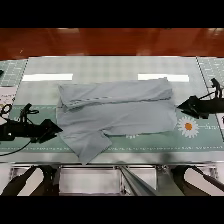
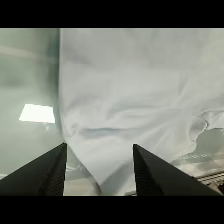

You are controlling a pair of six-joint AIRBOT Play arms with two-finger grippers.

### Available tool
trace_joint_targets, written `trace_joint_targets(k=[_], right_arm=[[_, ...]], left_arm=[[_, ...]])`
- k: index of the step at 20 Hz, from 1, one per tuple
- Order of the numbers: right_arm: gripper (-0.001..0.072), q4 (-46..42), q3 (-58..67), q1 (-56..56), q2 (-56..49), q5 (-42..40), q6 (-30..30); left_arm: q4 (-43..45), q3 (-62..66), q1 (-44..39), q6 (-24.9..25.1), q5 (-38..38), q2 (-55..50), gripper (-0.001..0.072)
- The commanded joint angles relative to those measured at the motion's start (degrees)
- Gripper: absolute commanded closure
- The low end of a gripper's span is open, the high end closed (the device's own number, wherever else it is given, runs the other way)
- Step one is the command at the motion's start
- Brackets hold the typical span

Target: Fold the shirts.

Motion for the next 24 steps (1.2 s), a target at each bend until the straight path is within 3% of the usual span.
trace_joint_targets(k=[1, 5, 9, 11, 14, 17, 18, 19, 20, 24], right_arm=[[0.0301, 4.6, -8.4, -0.1, 5.2, -2.7, -3.6], [0.0301, 5.1, -8.4, -0.1, 5.2, -2.8, -3.6], [0.0301, 5.2, -8.4, -0.1, 5.2, -2.8, -4.2], [0.0301, 5.2, -8.4, -0.1, 5.2, -2.9, -4.2], [0.0301, 5.0, -8.4, -0.1, 5.2, -3.1, -4.3], [0.0301, 4.7, -8.4, -0.1, 5.2, -3.7, -4.3], [0.0301, 4.7, -8.4, -0.1, 5.2, -4.0, -4.3], [0.0301, 4.5, -8.4, -0.2, 5.2, -4.3, -4.3], [0.0301, 3.7, -8.4, -0.2, 5.2, -5.0, -4.2], [0.0301, -4.9, -8.7, -7.5, 5.2, -2.1, 3.1]], left_arm=[[-1.2, -4.8, 1.5, -2.1, -0.4, 4.3, 0.0205], [5.2, -5.7, 1.5, -8.9, -0.6, 4.0, 0.0205], [5.3, -6.4, -3.4, -11.1, -0.1, 4.0, 0.0205], [4.3, -7.8, -8.6, -15.4, 4.6, 4.0, 0.0205], [-3.9, -11.5, -17.1, -16.0, 14.0, 3.8, 0.0205], [-6.1, -12.0, -23.0, -18.3, 22.1, 3.0, 0.0208], [-8.0, -12.0, -23.7, -18.4, 23.9, 3.0, 0.0292], [-9.3, -11.9, -23.9, -18.1, 24.6, 3.0, 0.058], [-11.0, -11.9, -23.9, -16.1, 25.0, 3.0, 0.0676], [-14.5, -11.9, -23.9, -11.8, 21.6, 3.1, 0.0676]])
